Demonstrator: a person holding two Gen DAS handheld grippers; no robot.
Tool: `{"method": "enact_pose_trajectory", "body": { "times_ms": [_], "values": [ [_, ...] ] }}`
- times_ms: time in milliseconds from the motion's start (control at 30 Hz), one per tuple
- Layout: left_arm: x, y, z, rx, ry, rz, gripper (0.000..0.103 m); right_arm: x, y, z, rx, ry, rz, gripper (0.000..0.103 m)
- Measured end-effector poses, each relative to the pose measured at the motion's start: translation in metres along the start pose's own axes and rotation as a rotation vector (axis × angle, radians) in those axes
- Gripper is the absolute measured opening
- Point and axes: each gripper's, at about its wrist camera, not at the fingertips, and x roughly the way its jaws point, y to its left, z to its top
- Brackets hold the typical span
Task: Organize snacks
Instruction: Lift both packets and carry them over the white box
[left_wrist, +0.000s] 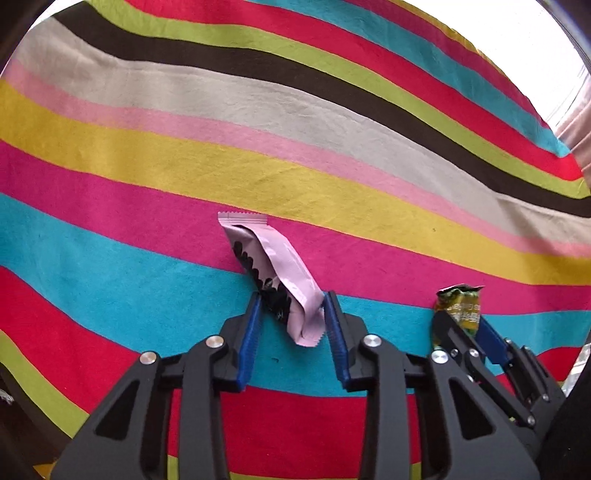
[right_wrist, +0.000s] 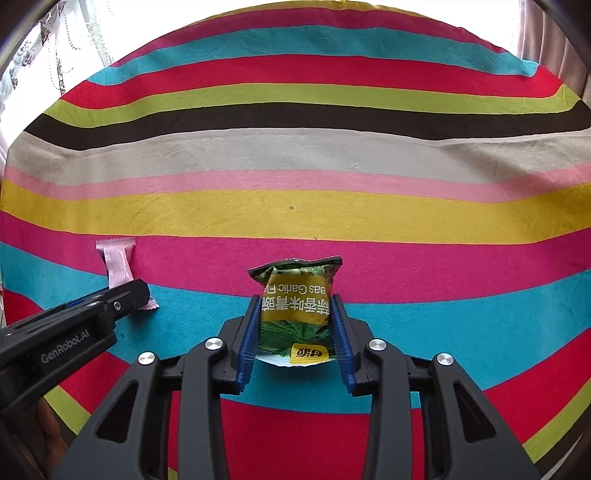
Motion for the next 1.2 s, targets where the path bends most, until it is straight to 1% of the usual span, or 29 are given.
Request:
{"method": "enact_pose_trajectory", "body": {
  "times_ms": [67,100,367,467,600,900,1200],
  "values": [
    [-0.001,-0.004,-0.002,0.031,-0.017,0.023,0.031,-0.001,-0.003,-0.002,0.005,0.002,0.002,0.036],
    [-0.002,-0.005,-0.003,0.041,-0.023,0.023,0.03,-0.001,-0.004,-0.002,0.008,0.003,0.004,0.036],
    [-0.013,-0.008,-0.024,0.071,-0.037,-0.061,0.029,-0.01,-0.011,-0.019,0.016,0.008,-0.004,0.035],
    [-0.017,-0.009,-0.036,0.076,-0.026,-0.095,0.028,-0.013,-0.015,-0.026,0.018,0.009,-0.008,0.035],
    [-0.025,-0.013,-0.054,0.092,-0.022,-0.117,0.028,-0.022,-0.023,-0.039,0.025,0.012,-0.014,0.035],
    [-0.035,-0.033,-0.09,0.135,0.005,-0.151,0.028,-0.043,-0.044,-0.067,0.071,0.018,-0.026,0.035],
    [-0.049,-0.057,-0.117,0.177,0.013,-0.174,0.028,-0.07,-0.067,-0.092,0.11,0.013,-0.034,0.035]
  ]
}}
